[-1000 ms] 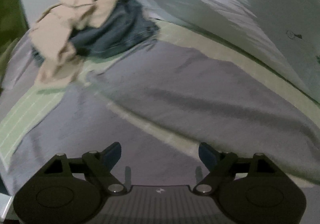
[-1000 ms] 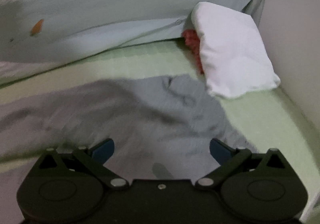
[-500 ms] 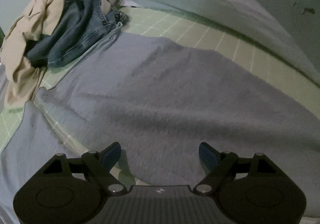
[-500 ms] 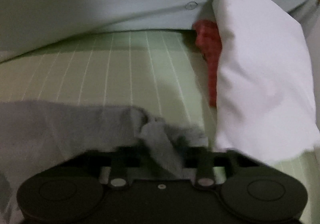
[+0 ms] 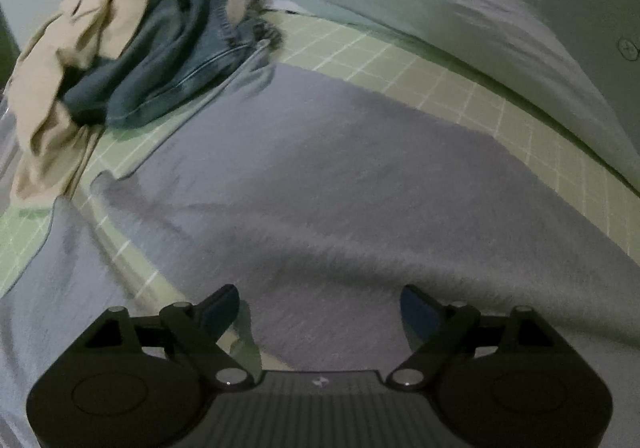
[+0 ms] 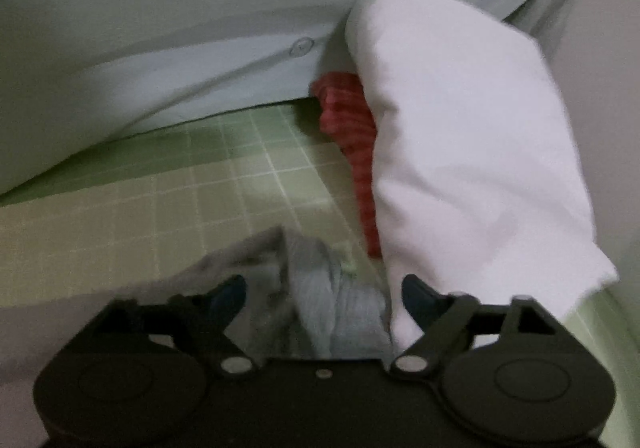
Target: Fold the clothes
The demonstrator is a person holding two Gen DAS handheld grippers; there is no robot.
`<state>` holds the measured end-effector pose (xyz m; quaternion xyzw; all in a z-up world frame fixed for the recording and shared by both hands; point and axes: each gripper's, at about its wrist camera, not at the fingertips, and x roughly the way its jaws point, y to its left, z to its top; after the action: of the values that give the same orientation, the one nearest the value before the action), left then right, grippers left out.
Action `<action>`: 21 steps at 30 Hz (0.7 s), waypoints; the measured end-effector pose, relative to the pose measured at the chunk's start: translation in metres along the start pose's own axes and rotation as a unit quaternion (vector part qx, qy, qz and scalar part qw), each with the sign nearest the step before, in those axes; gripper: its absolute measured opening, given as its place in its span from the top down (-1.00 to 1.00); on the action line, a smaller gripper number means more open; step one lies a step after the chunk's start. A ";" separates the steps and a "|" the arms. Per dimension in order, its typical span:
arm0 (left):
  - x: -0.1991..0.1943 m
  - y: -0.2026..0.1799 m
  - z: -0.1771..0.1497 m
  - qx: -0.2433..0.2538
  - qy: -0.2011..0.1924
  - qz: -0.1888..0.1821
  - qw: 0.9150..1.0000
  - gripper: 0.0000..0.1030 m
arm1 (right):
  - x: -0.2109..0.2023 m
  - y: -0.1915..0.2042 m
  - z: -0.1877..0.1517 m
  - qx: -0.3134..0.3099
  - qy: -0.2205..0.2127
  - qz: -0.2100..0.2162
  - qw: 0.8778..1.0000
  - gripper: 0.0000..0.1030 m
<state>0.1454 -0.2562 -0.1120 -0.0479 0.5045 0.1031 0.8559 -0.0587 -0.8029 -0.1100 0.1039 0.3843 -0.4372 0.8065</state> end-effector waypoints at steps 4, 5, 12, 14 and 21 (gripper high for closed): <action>-0.011 0.011 -0.011 -0.008 0.005 -0.009 1.000 -0.71 | -0.034 -0.007 -0.033 0.025 0.015 0.006 1.000 -0.90; -0.015 0.014 -0.014 -0.007 0.005 -0.013 1.000 -0.71 | -0.043 -0.009 -0.043 0.033 0.019 0.011 0.999 -0.93; -0.057 0.030 -0.047 -0.009 -0.016 -0.050 0.999 -0.73 | -0.116 -0.030 -0.111 0.061 0.026 0.029 0.997 -0.94; -0.065 0.032 -0.057 -0.008 -0.015 -0.058 0.998 -0.74 | -0.131 -0.043 -0.128 0.079 0.025 0.024 0.996 -0.94; -0.091 0.039 -0.101 0.004 -0.016 -0.075 0.997 -0.74 | -0.151 -0.089 -0.167 0.113 0.036 -0.006 0.993 -0.94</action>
<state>0.0082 -0.2489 -0.0809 -0.0803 0.4863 0.0370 0.8693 -0.2654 -0.6771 -0.1018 0.2076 0.3623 -0.4783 0.7726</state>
